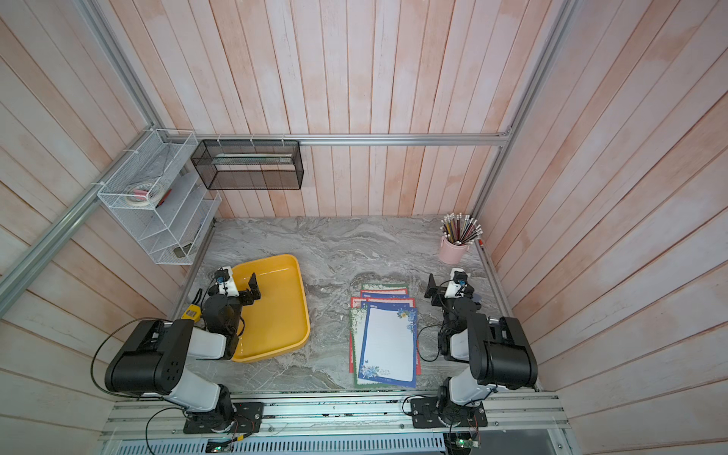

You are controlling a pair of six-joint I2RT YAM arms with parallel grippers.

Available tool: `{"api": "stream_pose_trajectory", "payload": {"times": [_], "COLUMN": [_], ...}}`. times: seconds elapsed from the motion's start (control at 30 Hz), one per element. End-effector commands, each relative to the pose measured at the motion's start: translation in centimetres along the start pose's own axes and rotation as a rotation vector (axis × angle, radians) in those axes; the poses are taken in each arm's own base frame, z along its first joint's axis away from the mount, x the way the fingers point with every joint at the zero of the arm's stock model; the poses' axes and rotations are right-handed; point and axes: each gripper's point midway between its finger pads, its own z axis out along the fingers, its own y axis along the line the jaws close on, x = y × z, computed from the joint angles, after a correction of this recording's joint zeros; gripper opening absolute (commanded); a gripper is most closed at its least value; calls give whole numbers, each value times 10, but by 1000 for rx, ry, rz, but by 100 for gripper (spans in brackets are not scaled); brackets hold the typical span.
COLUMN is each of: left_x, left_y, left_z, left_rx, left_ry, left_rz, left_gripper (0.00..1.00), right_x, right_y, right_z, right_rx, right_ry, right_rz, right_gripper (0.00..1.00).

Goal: Take out the stationery paper from the storage box
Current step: Reset both arms

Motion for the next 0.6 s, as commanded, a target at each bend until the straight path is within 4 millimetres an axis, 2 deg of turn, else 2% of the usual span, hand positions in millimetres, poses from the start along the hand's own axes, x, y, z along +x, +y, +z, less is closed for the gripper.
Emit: {"api": "stream_pose_trajectory", "payload": {"times": [0.0, 0.27, 0.57], "left_x": [-9, -10, -10], "left_y": [4, -3, 0], "left_z": [3, 0, 2], "left_rx": [-32, -52, -48], "left_ry": [-31, -47, -41], "left_rz": [-13, 30, 14], "left_gripper": [100, 100, 100], "right_x": [-7, -6, -6], "right_y": [1, 1, 1], "right_z": [1, 1, 1], "right_rx": [1, 1, 0], "right_ry": [-25, -24, -22], "right_rz": [1, 1, 0], "right_gripper": [98, 98, 98]}}
